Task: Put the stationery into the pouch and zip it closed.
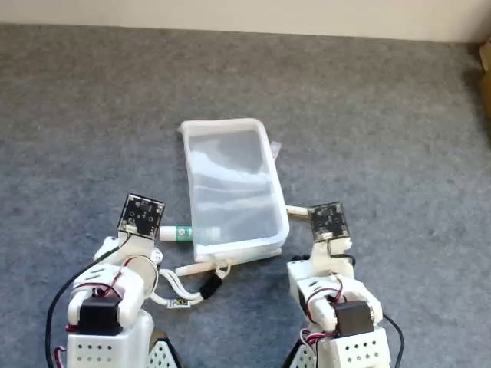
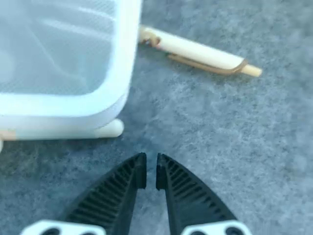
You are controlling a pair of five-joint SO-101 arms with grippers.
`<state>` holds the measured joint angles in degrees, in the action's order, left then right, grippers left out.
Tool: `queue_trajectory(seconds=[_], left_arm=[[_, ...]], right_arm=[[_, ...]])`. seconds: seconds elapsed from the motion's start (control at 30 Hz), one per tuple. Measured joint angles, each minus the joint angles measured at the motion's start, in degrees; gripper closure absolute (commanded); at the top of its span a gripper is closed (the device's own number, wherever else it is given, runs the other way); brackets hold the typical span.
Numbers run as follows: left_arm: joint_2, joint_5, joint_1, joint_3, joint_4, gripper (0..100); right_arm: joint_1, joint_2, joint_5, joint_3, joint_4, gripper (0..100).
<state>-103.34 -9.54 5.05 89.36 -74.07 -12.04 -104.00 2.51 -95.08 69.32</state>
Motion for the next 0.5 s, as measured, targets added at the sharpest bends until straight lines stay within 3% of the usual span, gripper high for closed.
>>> queue_trajectory(seconds=[0.1, 0.3, 0.5], left_arm=[[0.0, -2.37, 3.16, -2.2, 0.0, 99], [-0.35, 0.0, 14.77, -3.96, 0.0, 99], [-0.35, 0.53, 15.74, -3.96, 0.0, 99]], right_arm=[[0.53, 0.0, 0.0, 2.02, -2.02, 96.1], [0.26, 0.09, 4.84, 8.35, -4.31, 96.1], [-9.41, -0.35, 5.45, 13.71, -3.96, 95.6]])
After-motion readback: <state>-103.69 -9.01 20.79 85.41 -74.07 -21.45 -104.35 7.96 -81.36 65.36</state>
